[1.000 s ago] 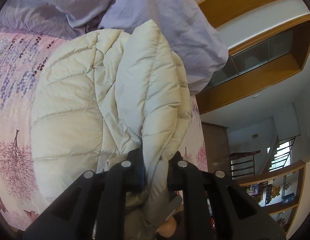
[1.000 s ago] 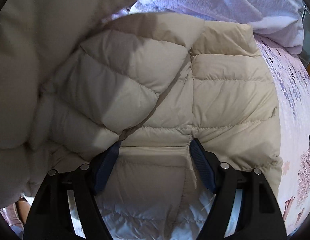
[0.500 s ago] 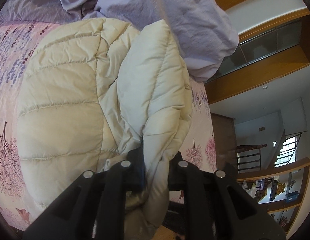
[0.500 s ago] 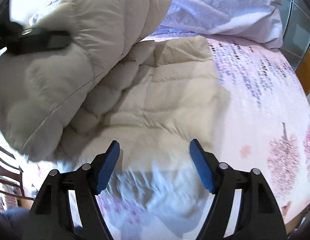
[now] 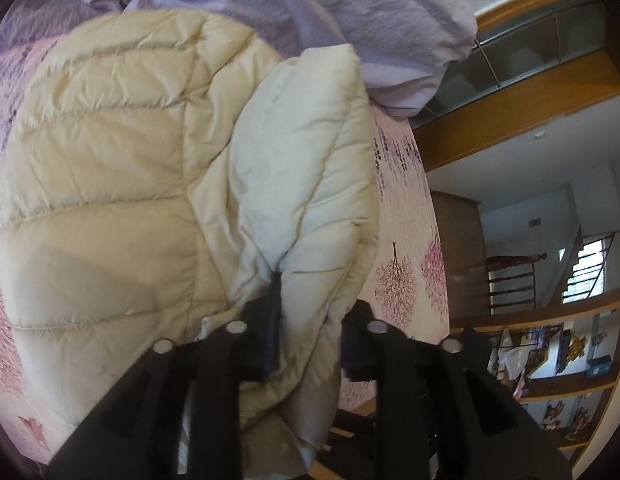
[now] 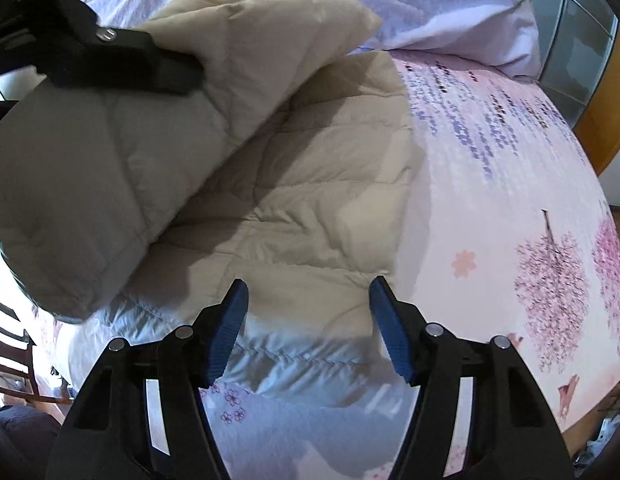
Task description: Fold large clothes
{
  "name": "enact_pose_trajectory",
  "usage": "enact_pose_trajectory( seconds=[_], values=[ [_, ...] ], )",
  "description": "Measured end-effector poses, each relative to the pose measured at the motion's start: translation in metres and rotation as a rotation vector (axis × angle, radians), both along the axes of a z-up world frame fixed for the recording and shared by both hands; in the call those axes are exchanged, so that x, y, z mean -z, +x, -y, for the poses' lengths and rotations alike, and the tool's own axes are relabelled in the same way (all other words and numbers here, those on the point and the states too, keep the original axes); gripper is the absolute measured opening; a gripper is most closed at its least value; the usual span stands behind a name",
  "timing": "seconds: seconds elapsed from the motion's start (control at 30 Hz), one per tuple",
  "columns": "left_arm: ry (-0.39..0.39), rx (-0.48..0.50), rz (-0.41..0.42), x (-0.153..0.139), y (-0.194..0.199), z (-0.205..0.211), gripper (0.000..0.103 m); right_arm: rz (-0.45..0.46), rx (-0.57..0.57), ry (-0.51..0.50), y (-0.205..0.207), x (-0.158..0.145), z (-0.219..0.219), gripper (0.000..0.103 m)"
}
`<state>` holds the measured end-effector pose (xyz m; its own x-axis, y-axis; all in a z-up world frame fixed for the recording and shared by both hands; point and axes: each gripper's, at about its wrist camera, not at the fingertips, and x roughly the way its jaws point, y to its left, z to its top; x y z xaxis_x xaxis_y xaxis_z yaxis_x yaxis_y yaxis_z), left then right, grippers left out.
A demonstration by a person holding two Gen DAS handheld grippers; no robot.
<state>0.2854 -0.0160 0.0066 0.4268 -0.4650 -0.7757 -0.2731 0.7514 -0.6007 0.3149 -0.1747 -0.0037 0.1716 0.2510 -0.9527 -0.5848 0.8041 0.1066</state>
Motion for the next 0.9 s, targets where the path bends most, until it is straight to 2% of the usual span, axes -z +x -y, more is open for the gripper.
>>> enact_pose_trajectory(
  seconds=[0.1, 0.13, 0.23, 0.37, 0.57, 0.73, 0.9],
  values=[
    [0.024, -0.005, 0.033, -0.014, -0.003, -0.006, 0.056, 0.003, 0.026, -0.012, 0.005, -0.005, 0.008, 0.065],
    [0.049, -0.011, 0.046, -0.020, -0.004, -0.010, 0.061, 0.005, 0.034, -0.016, 0.006, -0.007, 0.011, 0.065],
    [0.117, -0.028, 0.070, -0.031, -0.011, -0.024, 0.065, 0.029, 0.054, -0.024, 0.011, -0.017, 0.016, 0.065],
    [0.209, -0.081, 0.065, -0.036, -0.023, -0.052, 0.066, 0.073, 0.084, -0.029, 0.024, -0.032, 0.019, 0.065],
    [0.394, -0.156, 0.004, -0.023, -0.043, -0.093, 0.067, 0.104, 0.136, -0.027, 0.043, -0.056, 0.019, 0.066],
    [0.468, -0.200, -0.052, -0.008, -0.052, -0.120, 0.067, 0.115, 0.140, 0.009, 0.053, -0.074, 0.010, 0.066],
    [0.441, -0.218, -0.117, 0.017, -0.050, -0.130, 0.069, 0.105, 0.115, 0.078, 0.052, -0.091, -0.010, 0.065]
  ],
)
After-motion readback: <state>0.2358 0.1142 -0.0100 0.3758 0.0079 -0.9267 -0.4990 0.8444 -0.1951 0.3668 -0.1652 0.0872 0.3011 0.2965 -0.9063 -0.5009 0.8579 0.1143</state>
